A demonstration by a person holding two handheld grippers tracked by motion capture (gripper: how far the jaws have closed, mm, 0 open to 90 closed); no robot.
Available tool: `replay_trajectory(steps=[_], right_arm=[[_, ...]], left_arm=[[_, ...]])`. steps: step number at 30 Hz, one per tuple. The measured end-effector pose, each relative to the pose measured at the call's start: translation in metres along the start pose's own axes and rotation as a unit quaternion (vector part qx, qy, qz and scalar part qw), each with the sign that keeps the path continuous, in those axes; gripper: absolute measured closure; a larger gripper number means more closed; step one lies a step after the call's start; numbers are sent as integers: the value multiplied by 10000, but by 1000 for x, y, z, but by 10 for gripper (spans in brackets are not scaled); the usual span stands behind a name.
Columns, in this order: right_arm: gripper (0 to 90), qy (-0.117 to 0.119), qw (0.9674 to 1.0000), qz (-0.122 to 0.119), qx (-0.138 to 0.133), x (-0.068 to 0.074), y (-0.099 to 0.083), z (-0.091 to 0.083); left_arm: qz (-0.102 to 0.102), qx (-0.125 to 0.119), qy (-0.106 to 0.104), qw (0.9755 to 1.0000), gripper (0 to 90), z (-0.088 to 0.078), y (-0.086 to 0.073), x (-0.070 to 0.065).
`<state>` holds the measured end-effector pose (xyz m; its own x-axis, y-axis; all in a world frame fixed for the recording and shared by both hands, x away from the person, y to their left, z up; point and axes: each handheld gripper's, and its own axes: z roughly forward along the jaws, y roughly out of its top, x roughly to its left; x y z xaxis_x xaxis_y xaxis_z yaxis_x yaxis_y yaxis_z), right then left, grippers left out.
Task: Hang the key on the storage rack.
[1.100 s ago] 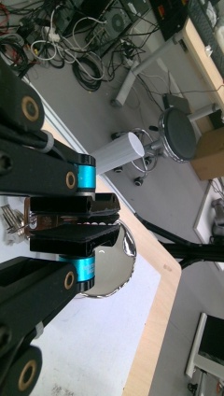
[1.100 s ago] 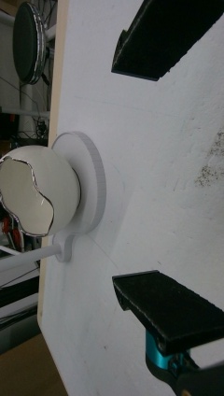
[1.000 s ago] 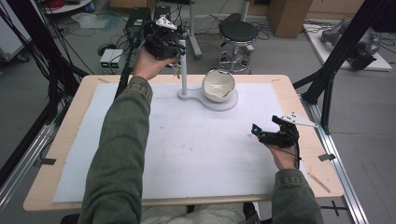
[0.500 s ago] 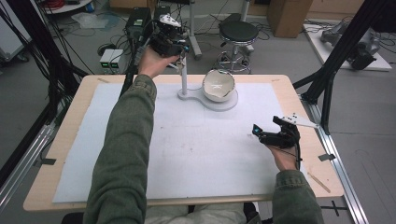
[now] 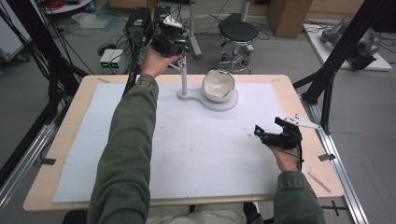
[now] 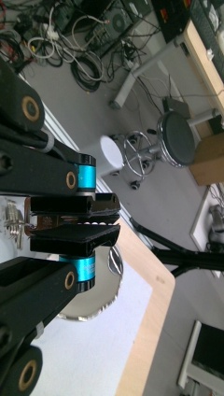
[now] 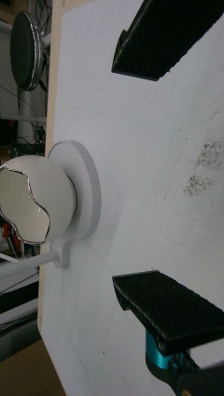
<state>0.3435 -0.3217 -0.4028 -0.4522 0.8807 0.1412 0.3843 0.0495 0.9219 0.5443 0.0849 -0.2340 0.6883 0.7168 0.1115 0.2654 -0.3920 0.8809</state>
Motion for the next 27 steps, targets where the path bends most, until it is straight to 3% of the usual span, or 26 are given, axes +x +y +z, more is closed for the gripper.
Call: replay_trajectory(steps=[6, 11, 17, 22, 25, 27], right_arm=[[5, -24, 10000, -77, 50, 1, -2, 0], [5, -44, 9999, -59, 69, 1, -3, -4], [5, -92, 10000, -15, 24, -2, -3, -8], [5, -106, 9999, 37, -4, -4, -4, -9], [5, -106, 9999, 33, 11, -4, -4, -9], [5, -107, 9999, 38, 13, -4, -4, -9]], left_arm=[[-285, -336, 85, 9990, 828, 7, -8, 6], [-337, -329, 168, 9987, 828, 11, -11, 6], [-221, -272, 248, 9991, 819, 9, -9, 0], [-475, -443, -59, 9979, 581, 2, -8, 0], [-564, -706, 3, 9959, 490, -5, -10, -3], [-666, -735, -26, 9951, 431, -7, -13, -1]])
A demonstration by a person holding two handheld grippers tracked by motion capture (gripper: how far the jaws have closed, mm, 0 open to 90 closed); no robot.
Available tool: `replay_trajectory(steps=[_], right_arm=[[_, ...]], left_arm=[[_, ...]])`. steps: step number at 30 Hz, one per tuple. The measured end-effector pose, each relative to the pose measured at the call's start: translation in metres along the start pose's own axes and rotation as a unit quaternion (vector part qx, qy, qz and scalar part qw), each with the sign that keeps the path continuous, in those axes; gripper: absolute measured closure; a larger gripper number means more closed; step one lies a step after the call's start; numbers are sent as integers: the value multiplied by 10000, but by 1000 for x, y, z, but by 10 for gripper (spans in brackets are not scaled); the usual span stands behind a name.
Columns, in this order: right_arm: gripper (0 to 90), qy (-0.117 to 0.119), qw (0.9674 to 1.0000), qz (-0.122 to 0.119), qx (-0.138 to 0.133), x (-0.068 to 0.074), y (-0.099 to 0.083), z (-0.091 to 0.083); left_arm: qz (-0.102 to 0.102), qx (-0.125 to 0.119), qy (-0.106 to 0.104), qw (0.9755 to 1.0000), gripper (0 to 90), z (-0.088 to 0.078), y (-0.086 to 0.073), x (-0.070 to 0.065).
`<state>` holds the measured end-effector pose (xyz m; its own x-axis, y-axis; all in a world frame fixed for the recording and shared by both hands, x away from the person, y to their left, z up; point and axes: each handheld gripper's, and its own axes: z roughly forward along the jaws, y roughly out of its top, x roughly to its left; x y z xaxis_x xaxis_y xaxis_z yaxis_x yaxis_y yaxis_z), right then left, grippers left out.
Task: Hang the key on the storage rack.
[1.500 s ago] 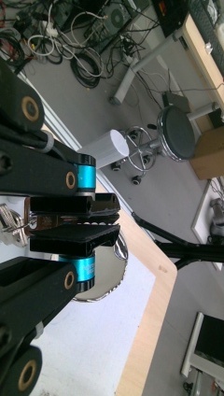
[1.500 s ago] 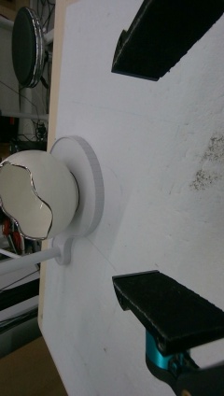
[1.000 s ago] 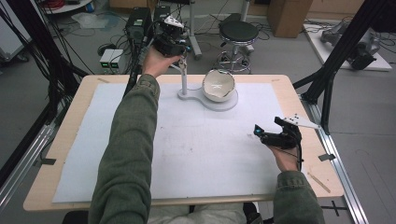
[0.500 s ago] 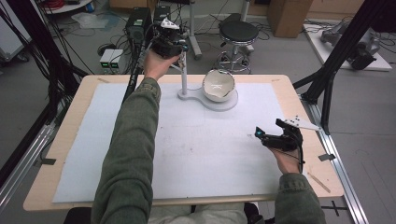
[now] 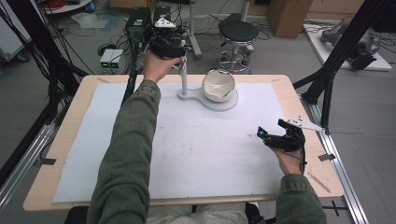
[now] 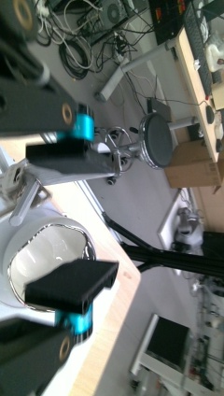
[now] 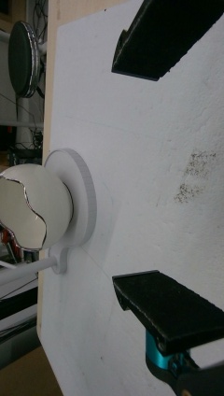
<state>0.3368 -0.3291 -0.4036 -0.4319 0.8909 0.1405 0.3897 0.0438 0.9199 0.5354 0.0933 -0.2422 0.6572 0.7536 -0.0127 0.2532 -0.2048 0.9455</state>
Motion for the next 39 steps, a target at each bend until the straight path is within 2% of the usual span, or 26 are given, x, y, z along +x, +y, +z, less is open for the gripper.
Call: replay_trajectory(steps=[2, 8, 11, 15, 20, 30, 33, 39], right_arm=[[5, 5, 10000, 2, -2, 0, 0, 0], [5, 12, 10000, 1, 4, 0, 1, 2], [5, 14, 10000, -31, -7, 0, 1, 3], [5, 11, 10000, -21, -14, 0, 1, 3], [5, 19, 10000, 1, 20, 0, 1, 4], [5, 3, 10000, 7, -1, 0, 1, 4], [5, -4, 10000, -2, -8, -1, 1, 4], [5, 6, 10000, -13, 7, 0, 2, 6]], left_arm=[[-42, 40, 38, 10000, 379, -2, -3, 2], [-132, 55, -67, 9999, 211, -10, -11, 7], [-145, 54, -31, 9999, 173, -14, -14, 9], [-277, 106, -60, 9995, 126, -19, -18, 13], [-223, 173, -5, 9996, 24, -22, -22, 12], [-213, 161, 5, 9996, 16, -31, -33, 13], [-246, 76, -90, 9996, 17, -35, -36, 12], [-116, 19, -85, 9999, 16, -43, -38, 8]])
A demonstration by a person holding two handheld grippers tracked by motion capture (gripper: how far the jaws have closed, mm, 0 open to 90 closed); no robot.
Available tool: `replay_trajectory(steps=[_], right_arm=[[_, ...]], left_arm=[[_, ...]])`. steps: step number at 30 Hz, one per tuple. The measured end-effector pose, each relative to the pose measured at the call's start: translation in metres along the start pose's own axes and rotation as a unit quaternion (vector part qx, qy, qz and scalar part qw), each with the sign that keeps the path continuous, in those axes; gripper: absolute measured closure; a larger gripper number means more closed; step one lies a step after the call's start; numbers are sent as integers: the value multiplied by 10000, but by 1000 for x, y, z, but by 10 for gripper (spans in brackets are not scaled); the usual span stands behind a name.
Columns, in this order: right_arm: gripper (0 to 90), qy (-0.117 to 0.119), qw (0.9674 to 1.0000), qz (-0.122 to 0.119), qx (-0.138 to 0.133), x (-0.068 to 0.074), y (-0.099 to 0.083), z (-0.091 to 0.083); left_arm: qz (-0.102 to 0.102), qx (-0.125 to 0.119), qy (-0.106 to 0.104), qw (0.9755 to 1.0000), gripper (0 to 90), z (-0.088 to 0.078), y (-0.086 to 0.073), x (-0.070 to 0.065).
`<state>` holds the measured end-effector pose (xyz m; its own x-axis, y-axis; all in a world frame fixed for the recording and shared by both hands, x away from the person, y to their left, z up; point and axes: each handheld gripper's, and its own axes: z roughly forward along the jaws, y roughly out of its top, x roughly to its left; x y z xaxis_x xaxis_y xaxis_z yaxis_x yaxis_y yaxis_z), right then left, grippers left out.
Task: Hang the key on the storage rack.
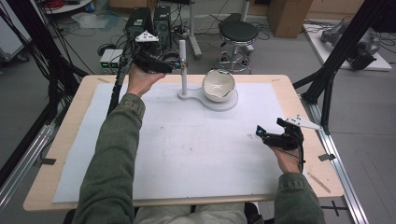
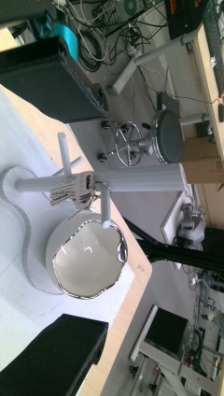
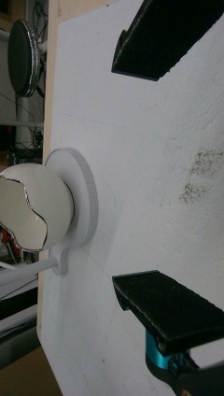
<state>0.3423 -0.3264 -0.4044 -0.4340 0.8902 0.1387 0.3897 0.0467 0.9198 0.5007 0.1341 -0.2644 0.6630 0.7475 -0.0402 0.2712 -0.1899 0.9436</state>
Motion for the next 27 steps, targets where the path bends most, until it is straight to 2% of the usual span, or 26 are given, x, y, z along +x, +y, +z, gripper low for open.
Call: replay_trajectory(steps=[12, 17, 21, 27], right_arm=[[5, 25, 10000, -14, 4, 1, 1, 3], [5, 34, 10000, -37, 13, 2, 1, 4], [5, 29, 10000, -11, 32, 2, 1, 4], [5, 28, 10000, -21, 32, 2, 1, 4]], left_arm=[[-13, -2, 99, 9999, 17, -15, -13, -1], [-97, 1, 54, 9999, 17, -19, -22, 3], [-171, 64, 130, 9997, 17, -23, -32, 7], [-334, 35, 173, 9993, 17, -29, -47, 13]])
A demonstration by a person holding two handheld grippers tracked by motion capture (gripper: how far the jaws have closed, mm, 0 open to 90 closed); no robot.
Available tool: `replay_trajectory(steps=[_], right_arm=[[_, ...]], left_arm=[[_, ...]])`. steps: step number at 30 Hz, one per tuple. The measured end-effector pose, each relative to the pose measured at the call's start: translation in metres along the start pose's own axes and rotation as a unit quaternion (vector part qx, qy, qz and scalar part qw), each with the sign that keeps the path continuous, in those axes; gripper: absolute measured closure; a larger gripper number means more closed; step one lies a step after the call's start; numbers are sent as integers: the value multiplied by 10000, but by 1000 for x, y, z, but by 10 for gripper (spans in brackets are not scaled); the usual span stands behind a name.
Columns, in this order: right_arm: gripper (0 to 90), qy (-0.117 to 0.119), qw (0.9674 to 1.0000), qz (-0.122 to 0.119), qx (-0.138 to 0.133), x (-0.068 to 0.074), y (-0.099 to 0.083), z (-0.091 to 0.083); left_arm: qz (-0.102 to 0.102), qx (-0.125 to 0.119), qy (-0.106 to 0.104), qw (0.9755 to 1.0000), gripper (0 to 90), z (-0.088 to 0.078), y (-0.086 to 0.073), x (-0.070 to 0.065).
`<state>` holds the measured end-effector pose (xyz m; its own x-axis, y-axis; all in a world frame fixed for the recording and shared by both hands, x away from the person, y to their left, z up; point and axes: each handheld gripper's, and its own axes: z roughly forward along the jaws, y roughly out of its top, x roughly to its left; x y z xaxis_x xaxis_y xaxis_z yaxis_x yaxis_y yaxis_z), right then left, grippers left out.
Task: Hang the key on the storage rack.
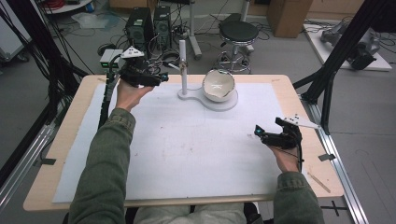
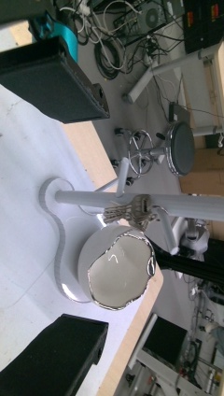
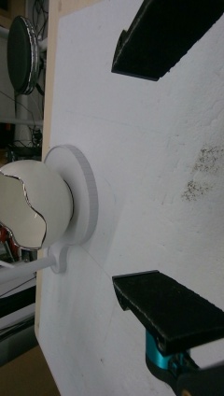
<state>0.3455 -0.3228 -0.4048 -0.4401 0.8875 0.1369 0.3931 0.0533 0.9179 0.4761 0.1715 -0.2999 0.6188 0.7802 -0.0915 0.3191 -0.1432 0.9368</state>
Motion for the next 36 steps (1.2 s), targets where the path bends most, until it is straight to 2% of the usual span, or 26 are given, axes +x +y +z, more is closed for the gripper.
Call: replay_trajectory(steps=[17, 31, 36], right_arm=[[5, 6, 10000, -27, 13, 1, 0, 0], [5, 20, 10000, -12, 59, 2, -1, 1], [5, 21, 10000, -12, 59, 2, -1, 1]], left_arm=[[-39, -18, 63, 10000, 18, -23, -24, 3], [-240, -21, 219, 9995, 29, -48, -51, 11], [-187, 9, 226, 9996, 29, -56, -55, 9]])
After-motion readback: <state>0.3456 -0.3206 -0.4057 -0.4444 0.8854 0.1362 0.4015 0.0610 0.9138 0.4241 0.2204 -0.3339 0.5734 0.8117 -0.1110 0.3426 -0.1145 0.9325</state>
